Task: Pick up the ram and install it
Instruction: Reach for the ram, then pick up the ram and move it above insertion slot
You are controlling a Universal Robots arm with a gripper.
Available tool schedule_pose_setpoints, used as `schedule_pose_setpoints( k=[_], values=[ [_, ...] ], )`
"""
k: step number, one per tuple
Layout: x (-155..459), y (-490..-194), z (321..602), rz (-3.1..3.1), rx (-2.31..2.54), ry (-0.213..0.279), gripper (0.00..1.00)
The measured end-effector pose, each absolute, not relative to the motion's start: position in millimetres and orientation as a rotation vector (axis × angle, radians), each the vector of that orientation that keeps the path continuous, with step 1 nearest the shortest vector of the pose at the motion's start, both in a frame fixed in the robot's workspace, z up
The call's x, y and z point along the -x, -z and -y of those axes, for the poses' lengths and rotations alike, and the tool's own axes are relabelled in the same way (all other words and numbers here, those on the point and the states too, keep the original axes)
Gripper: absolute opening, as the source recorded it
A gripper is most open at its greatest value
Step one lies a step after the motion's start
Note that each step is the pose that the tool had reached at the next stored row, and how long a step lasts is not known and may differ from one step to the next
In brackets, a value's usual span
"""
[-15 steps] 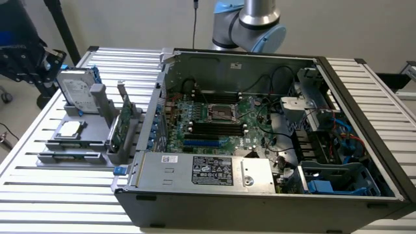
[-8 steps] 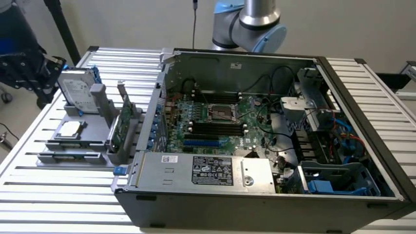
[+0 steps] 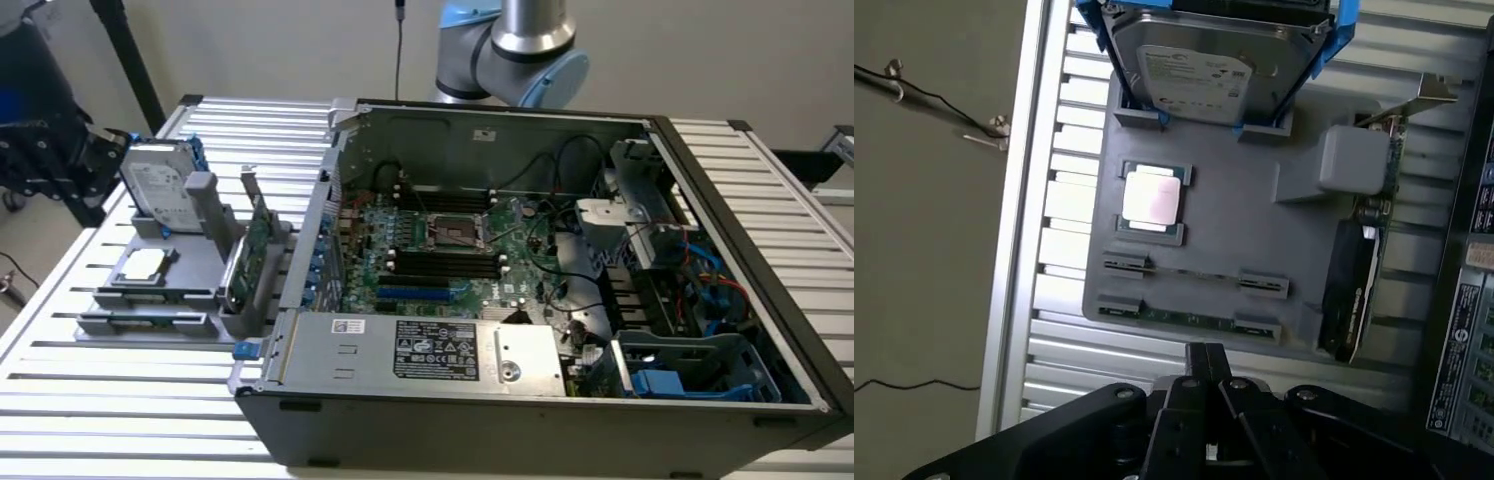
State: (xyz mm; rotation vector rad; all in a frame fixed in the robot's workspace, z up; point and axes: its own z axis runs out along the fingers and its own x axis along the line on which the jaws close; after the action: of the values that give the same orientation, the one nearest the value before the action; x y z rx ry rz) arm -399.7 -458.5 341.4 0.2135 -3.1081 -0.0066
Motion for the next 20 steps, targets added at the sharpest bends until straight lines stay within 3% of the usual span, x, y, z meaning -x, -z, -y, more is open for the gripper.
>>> schedule_pose_setpoints(
  k=[5, 20],
  values=[
    [399.3, -337.9, 458.8, 3.112, -0.213, -0.027, 0.11],
    [399.1, -333.1, 458.8, 3.120, -0.209, -0.029, 0.11]
  ],
)
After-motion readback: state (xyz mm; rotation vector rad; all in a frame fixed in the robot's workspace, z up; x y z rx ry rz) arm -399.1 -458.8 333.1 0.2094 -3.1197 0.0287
